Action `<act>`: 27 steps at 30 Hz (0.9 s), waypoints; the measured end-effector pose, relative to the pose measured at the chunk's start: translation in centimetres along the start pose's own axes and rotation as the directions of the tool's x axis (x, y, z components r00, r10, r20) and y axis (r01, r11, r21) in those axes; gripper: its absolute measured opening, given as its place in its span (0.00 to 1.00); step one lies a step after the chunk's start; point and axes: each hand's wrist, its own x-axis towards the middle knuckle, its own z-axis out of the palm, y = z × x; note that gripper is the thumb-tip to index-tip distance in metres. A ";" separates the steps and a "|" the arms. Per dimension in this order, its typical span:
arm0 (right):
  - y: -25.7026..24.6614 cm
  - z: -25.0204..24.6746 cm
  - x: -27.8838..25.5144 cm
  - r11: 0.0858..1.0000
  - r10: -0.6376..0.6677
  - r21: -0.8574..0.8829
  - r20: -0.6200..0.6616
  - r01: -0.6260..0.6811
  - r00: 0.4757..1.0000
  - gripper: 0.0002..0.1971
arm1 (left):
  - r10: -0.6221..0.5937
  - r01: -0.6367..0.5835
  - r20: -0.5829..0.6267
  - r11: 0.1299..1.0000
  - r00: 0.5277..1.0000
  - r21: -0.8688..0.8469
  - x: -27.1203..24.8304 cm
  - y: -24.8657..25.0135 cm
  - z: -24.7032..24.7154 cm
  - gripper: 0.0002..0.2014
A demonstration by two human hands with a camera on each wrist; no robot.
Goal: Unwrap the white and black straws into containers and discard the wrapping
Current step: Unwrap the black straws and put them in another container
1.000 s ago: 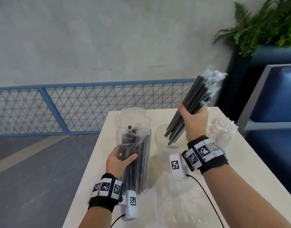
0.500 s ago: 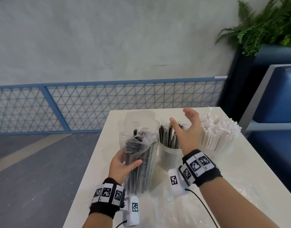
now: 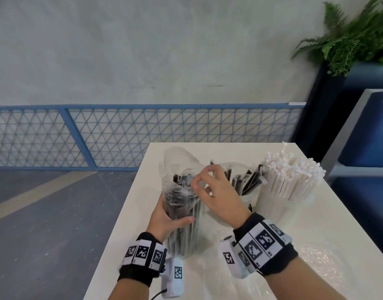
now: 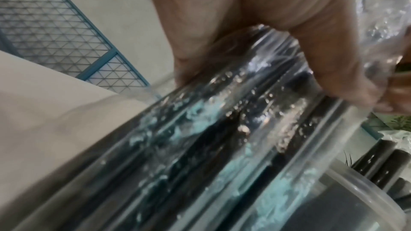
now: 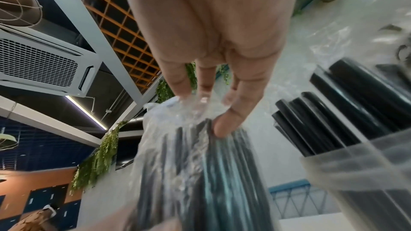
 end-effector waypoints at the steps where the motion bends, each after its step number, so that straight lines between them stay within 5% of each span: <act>1: -0.2 -0.2 0.2 0.998 -0.061 -0.032 0.030 0.062 0.998 0.03 | -0.003 0.003 -0.020 1.000 1.000 0.010 0.1 -0.1 -0.1 0.41; 5: -0.6 -1.2 0.7 0.972 -0.143 -0.172 0.108 0.160 0.984 0.05 | 0.004 0.001 -0.110 0.999 0.994 0.040 0.2 -0.7 -0.2 0.35; 10: -0.6 -1.2 0.9 0.949 0.017 -0.313 -0.041 -0.029 0.999 0.08 | 0.026 -0.013 -0.137 0.996 0.990 0.093 0.2 -0.6 0.5 0.30; 12: -0.6 -1.2 0.9 0.956 0.073 -0.282 -0.049 -0.084 0.996 0.06 | 0.033 -0.024 -0.123 0.997 0.992 0.075 0.2 -0.5 0.6 0.29; 17: -0.2 -1.0 0.7 0.965 0.205 -0.157 -0.049 -0.210 0.978 0.26 | 0.040 -0.040 -0.071 0.999 0.997 0.003 0.0 -0.3 0.5 0.30; 22: 0.4 -0.7 1.0 0.964 0.250 0.103 -0.031 -0.245 0.968 0.26 | 0.006 -0.007 -0.024 0.997 1.000 -0.078 0.1 0.0 0.4 0.41; 27: 0.5 -0.2 1.0 0.980 0.192 -0.042 -0.013 -0.193 0.981 0.21 | -0.017 0.014 -0.070 0.999 0.997 -0.047 0.4 -0.2 0.1 0.41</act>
